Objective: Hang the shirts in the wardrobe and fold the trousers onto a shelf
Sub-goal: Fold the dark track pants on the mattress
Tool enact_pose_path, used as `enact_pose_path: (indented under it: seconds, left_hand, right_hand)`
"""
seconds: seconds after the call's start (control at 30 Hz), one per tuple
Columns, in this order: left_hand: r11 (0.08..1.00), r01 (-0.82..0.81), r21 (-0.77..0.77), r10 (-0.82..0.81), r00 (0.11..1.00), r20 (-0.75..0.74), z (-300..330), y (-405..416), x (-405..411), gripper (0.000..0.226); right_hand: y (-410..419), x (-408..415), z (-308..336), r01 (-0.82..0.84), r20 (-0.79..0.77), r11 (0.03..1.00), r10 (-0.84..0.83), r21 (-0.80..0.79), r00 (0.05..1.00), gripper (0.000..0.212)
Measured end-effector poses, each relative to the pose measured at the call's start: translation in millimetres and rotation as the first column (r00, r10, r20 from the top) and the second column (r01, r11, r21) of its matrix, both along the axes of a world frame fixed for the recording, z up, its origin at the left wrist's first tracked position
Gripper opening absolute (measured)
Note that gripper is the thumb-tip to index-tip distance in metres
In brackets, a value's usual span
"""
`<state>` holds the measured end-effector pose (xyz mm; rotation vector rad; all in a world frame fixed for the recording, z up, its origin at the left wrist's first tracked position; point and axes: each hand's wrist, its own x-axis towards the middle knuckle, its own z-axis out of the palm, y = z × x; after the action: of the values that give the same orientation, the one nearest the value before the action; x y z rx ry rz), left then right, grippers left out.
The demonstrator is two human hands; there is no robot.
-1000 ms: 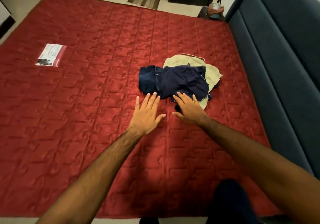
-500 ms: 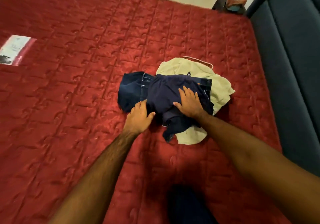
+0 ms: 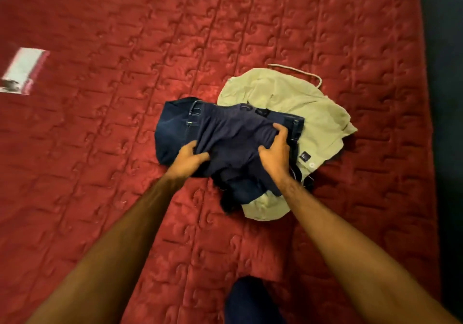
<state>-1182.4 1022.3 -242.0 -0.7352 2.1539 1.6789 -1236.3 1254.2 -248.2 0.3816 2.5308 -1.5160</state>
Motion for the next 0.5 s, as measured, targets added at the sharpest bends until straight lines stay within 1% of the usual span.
enact_pose_path:
  seconds: [0.07, 0.1, 0.13, 0.17, 0.2, 0.23, 0.27, 0.33, 0.37, 0.4, 0.43, 0.47, 0.5]
  left_hand:
    - [0.998, -0.012, 0.069, 0.016, 0.998, -0.061, 37, -15, 38, 0.041]
    - [0.994, -0.045, 0.102, 0.051, 0.997, -0.064, 52, -27, 56, 0.046]
    - [0.990, -0.093, 0.108, 0.100, 0.993, -0.058, 71, -45, 76, 0.051]
    - [0.984, -0.134, 0.118, 0.143, 0.988, -0.064, 88, -60, 93, 0.056]
    - [0.976, -0.176, 0.130, 0.186, 0.980, -0.069, 106, -74, 112, 0.059]
    - [0.967, -0.211, 0.142, 0.223, 0.973, -0.067, 122, -85, 126, 0.061]
    - [0.957, -0.241, 0.159, 0.254, 0.965, -0.061, 134, -95, 140, 0.060]
    - [0.935, -0.299, 0.193, 0.315, 0.947, -0.062, 162, -110, 172, 0.052]
    - [0.926, -0.323, 0.198, 0.340, 0.938, -0.060, 177, -118, 190, 0.046]
    - [0.916, -0.346, 0.204, 0.363, 0.930, -0.052, 187, -124, 206, 0.041]
    - [0.906, -0.364, 0.216, 0.382, 0.923, -0.051, 194, -128, 220, 0.040]
    - [0.896, -0.388, 0.218, 0.409, 0.910, -0.062, 204, -136, 238, 0.042]
    - [0.886, -0.412, 0.212, 0.435, 0.898, -0.072, 214, -141, 253, 0.046]
  right_hand:
    - [-2, 13, 21, -0.034, 0.018, 0.999, 0.034, -0.028, 0.999, 0.075]
    - [-4, 21, 33, -0.083, 0.004, 0.996, 0.083, -0.028, 0.997, 0.078]
    - [-10, 32, 48, -0.167, -0.047, 0.986, 0.167, -0.003, 0.985, 0.077]
    - [-17, 45, 62, -0.268, -0.131, 0.961, 0.276, 0.070, 0.952, 0.073]
    - [-27, 60, 77, -0.369, -0.235, 0.914, 0.401, 0.171, 0.885, 0.067]
    - [-37, 74, 93, -0.441, -0.331, 0.857, 0.512, 0.267, 0.793, 0.062]
    - [-48, 88, 106, -0.493, -0.405, 0.804, 0.593, 0.331, 0.696, 0.057]
    - [-71, 112, 129, -0.602, -0.494, 0.713, 0.693, 0.360, 0.526, 0.047]
    - [-86, 123, 138, -0.660, -0.515, 0.670, 0.720, 0.341, 0.465, 0.046]
    - [-99, 130, 147, -0.720, -0.527, 0.628, 0.736, 0.295, 0.426, 0.050]
    - [-111, 135, 154, -0.778, -0.531, 0.592, 0.737, 0.211, 0.417, 0.054]
    - [-126, 142, 165, -0.827, -0.530, 0.556, 0.729, 0.088, 0.433, 0.057]
    - [-139, 147, 174, -0.846, -0.512, 0.532, 0.715, -0.044, 0.476, 0.059]
